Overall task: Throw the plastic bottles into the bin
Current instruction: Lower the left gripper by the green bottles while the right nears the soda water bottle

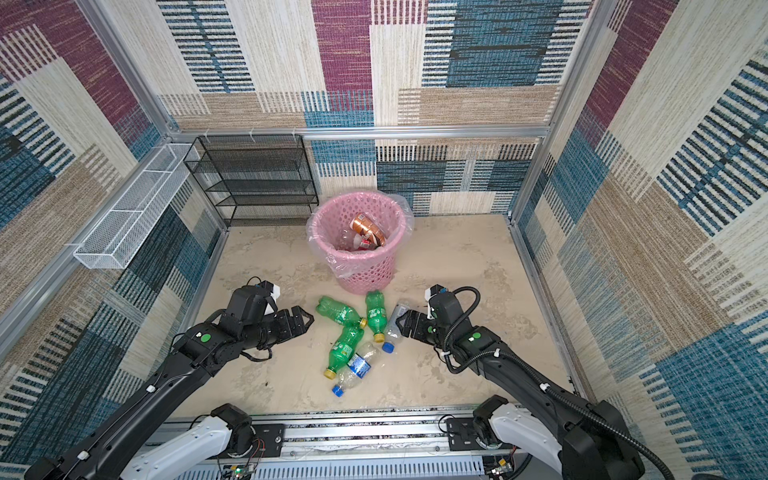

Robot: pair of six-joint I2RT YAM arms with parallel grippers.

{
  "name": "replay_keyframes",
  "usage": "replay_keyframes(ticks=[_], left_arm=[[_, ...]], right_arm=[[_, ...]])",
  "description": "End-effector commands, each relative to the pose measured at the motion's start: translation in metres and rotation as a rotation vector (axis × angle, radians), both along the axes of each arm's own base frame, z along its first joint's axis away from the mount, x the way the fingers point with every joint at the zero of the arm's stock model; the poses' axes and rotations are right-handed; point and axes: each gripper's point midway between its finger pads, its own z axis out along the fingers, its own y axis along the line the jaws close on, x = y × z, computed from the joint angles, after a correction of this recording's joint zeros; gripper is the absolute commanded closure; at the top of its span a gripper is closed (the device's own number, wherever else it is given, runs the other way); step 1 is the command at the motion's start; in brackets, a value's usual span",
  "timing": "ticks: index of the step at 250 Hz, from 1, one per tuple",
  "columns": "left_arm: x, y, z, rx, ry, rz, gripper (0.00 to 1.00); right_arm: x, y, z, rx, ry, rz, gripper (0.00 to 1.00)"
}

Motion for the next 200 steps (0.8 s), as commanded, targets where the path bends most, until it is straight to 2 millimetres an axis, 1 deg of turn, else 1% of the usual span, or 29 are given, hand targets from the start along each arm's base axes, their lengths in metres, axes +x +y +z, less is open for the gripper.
replay_keyframes(ticks=[1, 44, 99, 142, 200], left_arm=[[0.004, -0.005, 0.0, -0.03, -0.008, 0.001, 0.09], [0.004, -0.005, -0.006, -0.032, 0.003, 0.001, 0.09], [0.003, -0.007, -0.015, -0.036, 0.022, -0.004, 0.09], [0.001, -0.006, -0.019, -0.036, 0.028, -0.003, 0.09], [0.0, -0.005, -0.025, -0.04, 0.035, 0.002, 0.09]], right_arm=[[0.004, 0.004, 0.001, 0.011, -0.007, -0.001, 0.14], [0.009, 0.006, -0.005, 0.008, 0.008, -0.008, 0.13], [0.022, 0.011, -0.006, 0.004, 0.017, -0.032, 0.14], [0.03, 0.013, -0.017, -0.027, 0.049, -0.039, 0.14], [0.04, 0.016, -0.026, -0.06, 0.071, -0.046, 0.15]])
